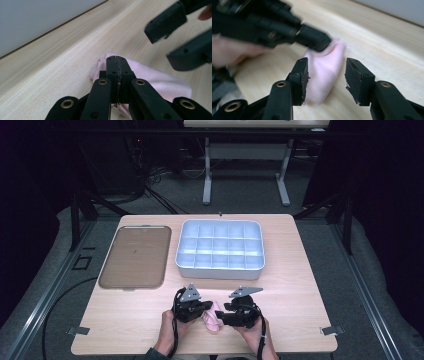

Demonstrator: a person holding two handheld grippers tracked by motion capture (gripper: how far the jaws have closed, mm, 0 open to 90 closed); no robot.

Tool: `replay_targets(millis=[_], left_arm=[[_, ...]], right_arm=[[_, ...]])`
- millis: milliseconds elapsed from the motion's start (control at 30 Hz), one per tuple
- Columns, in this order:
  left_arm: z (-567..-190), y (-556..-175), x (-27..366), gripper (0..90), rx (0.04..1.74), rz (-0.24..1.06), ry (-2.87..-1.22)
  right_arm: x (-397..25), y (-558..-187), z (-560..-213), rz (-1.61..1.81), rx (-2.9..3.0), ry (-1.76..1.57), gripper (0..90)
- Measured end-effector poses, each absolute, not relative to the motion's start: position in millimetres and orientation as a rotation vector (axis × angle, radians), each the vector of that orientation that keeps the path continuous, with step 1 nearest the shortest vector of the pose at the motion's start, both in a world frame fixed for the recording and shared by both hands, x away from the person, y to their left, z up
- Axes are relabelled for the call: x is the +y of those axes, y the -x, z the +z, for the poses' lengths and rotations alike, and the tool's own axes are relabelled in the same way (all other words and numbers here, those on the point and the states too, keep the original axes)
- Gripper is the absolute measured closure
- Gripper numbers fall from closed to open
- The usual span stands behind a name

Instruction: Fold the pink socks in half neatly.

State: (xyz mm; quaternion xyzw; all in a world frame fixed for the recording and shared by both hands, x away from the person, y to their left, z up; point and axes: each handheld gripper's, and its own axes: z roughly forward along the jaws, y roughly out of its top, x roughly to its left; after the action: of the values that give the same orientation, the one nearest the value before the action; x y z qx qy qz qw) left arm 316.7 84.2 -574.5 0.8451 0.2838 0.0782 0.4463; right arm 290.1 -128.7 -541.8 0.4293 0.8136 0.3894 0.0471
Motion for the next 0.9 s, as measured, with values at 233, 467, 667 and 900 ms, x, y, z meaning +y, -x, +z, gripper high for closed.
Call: replay_targets(millis=[233,467,667,900], left_arm=[[-575.0,-315.2,84.1,89.6,0.722,0.208,-2.084],[-576.1,-316.1,87.7,89.5,0.733,0.195,-2.071],[-577.2,-317.5,91.6,89.1,0.738,0.170,-2.055],[-574.4,-319.4,101.9,82.5,0.775,0.186,-2.040]], right_arm=[[-111.8,-299.7,-551.5,1.124,2.587,-1.352,42.2],[-93.6,-298.7,-560.8,1.012,2.545,-1.329,42.8],[-90.5,-300.2,-563.2,0.995,2.575,-1.325,44.6],[-87.9,-304.0,-562.6,0.968,2.617,-1.333,49.2]])
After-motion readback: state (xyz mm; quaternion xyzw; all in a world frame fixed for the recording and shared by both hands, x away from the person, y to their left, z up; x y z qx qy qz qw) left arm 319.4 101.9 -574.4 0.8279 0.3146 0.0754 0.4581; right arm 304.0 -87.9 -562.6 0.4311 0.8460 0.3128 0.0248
